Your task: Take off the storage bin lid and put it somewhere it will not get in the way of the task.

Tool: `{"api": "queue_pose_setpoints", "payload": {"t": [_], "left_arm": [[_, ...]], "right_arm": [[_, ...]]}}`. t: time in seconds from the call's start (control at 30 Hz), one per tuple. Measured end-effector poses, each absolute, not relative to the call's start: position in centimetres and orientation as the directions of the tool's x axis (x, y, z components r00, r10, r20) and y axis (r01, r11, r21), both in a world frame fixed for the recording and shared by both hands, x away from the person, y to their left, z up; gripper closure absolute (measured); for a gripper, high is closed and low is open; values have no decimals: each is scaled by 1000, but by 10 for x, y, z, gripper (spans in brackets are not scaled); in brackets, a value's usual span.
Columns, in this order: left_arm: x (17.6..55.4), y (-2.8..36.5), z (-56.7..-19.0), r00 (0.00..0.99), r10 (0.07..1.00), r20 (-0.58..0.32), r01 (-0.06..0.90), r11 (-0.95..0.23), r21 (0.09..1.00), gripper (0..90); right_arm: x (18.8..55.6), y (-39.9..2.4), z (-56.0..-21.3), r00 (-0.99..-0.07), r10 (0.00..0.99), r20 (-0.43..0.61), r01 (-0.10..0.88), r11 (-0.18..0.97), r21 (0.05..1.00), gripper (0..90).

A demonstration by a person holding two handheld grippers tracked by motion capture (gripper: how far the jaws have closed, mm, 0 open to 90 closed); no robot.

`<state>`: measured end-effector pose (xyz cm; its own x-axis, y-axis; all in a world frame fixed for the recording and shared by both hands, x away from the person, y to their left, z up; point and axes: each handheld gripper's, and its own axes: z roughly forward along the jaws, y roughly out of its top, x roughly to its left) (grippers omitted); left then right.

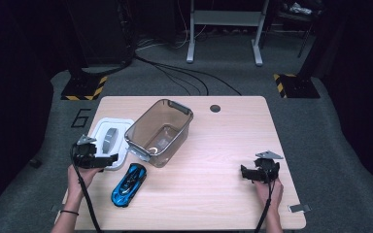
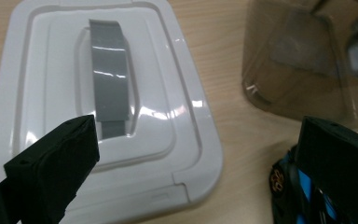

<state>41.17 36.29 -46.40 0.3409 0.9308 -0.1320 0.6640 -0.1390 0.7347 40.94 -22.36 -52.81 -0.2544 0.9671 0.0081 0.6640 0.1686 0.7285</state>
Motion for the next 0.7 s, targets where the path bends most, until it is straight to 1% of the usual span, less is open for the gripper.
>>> {"api": "queue_pose_setpoints", "payload": {"t": [0.07, 0.3, 0.57, 0.7], "left_arm": [[405, 358, -465, 348, 928, -133, 649, -136, 748, 0], [387, 336, -469, 385, 915, -123, 645, -171, 745, 3], [381, 311, -480, 427, 896, -123, 650, -209, 731, 1], [378, 305, -482, 435, 892, -122, 648, -216, 730, 1]], "right_arm": [[409, -224, -528, -255, 967, 8, 664, 169, 729, 57], [409, -223, -528, -259, 966, 5, 662, 173, 729, 62], [409, -223, -528, -262, 965, 4, 659, 176, 731, 64], [409, -223, -528, -263, 965, 4, 659, 177, 731, 64]]}}
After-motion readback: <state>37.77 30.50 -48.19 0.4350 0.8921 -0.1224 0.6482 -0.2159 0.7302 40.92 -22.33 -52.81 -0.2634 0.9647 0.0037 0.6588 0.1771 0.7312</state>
